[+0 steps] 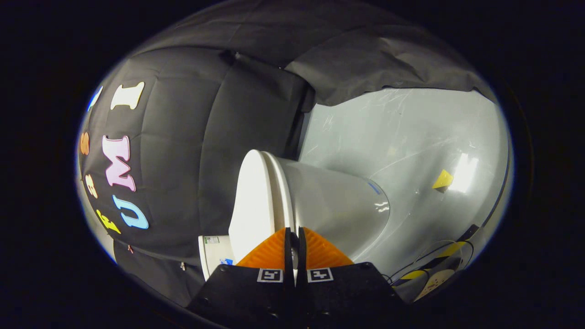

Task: Open the toilet lid.

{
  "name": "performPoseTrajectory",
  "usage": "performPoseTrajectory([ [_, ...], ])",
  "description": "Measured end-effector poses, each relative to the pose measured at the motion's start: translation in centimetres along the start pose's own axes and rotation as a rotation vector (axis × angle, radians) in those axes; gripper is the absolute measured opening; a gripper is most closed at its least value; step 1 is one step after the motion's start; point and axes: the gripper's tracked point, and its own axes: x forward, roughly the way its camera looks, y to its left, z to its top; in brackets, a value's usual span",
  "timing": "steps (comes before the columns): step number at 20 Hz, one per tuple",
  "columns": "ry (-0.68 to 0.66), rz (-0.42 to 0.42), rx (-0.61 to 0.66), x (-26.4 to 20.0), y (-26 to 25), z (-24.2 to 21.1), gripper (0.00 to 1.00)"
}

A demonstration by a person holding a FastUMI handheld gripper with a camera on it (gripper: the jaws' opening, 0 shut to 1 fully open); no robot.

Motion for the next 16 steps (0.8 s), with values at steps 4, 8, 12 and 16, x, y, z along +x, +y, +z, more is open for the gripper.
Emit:
performPoseTrajectory([
  [4, -0.020, 0.009, -0.032, -0.1, 0.7, -0.1, 0.05],
  [8, -0.063, 0.002, -0.108, -1.1, 2.5, 0.0, 0.05],
  [12, -0.111, 0.027, -0.144, -2.7, 5.3, -0.3, 0.05],
  [16, -0.172, 0.055, -0.229, -5.0, 9.9, -0.8, 0.05],
])
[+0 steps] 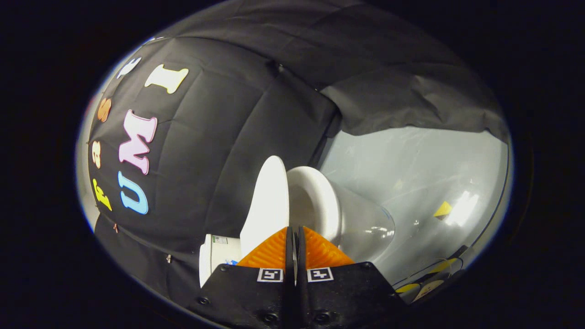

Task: Open the toilet lid.

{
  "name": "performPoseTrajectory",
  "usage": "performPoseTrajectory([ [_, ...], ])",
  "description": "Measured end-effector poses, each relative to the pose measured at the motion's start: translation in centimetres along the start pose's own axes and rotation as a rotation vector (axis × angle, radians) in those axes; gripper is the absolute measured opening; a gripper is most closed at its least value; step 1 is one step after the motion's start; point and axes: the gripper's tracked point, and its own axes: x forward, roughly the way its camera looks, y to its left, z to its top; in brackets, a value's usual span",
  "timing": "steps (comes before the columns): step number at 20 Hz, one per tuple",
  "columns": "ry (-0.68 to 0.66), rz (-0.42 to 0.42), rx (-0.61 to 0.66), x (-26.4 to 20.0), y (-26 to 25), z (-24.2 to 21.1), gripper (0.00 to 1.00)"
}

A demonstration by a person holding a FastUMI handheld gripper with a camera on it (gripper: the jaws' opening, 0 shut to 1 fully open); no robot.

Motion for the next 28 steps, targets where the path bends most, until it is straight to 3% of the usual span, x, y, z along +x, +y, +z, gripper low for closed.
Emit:
performPoseTrajectory([
  [6, -0.079, 0.074, -0.184, -3.4, 9.1, -0.1, 0.05],
  [13, -0.169, 0.137, -0.423, -6.6, 19.6, -3.4, 0.05],
  [18, -0.222, 0.100, -0.587, -7.8, 24.2, -5.6, 0.05],
  [28, -0.314, 0.114, -0.861, -8.8, 32.1, -11.6, 0.05],
])
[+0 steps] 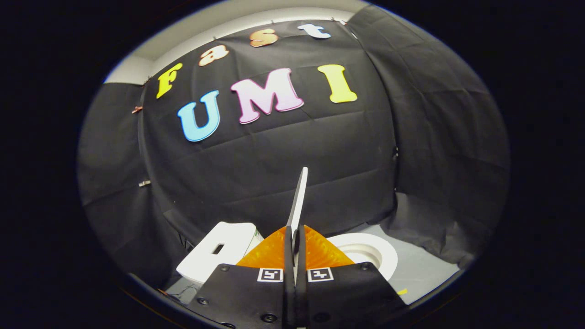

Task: Open the toilet lid.

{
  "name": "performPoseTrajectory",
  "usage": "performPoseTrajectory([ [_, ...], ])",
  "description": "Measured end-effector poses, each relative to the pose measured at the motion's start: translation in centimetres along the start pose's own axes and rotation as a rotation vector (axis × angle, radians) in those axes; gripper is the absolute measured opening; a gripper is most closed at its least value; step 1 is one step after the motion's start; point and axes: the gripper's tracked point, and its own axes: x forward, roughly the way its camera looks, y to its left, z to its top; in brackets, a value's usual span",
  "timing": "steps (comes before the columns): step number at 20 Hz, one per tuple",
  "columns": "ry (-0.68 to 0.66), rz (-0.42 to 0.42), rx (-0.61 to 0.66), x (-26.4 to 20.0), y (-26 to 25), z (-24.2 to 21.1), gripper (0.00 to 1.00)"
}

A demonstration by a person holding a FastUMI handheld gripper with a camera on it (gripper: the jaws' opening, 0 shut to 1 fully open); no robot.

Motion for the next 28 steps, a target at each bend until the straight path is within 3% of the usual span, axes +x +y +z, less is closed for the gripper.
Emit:
performPoseTrajectory([
  [17, -0.100, 0.132, -0.378, 0.0, 18.1, -0.6, 0.05],
  [28, -0.091, 0.174, -0.530, 0.5, 25.1, -3.1, 0.05],
])
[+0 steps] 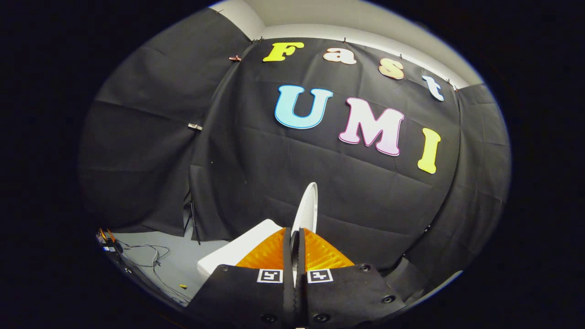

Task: Open the toilet lid.

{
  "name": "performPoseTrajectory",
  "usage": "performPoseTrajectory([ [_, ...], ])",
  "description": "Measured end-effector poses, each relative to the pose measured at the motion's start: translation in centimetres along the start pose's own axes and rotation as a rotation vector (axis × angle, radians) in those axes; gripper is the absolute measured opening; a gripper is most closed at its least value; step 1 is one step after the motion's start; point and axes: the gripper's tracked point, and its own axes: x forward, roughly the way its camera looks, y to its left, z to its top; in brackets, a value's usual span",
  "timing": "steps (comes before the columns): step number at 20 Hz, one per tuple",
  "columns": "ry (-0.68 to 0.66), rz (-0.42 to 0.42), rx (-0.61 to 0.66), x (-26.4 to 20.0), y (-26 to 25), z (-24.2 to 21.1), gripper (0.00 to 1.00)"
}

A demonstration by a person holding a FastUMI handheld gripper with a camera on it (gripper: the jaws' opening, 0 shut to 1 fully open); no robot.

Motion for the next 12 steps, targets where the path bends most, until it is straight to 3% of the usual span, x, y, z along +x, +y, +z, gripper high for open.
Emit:
performPoseTrajectory([
  [8, 0.004, 0.013, 0.005, 0.16, 0.42, 0.23, 0.07],
  [10, 0.032, 0.035, 0.033, -0.06, 0.47, -0.06, 0.15],
  [12, 0.044, 0.060, 0.033, -0.58, 0.48, -0.20, 0.33],
])
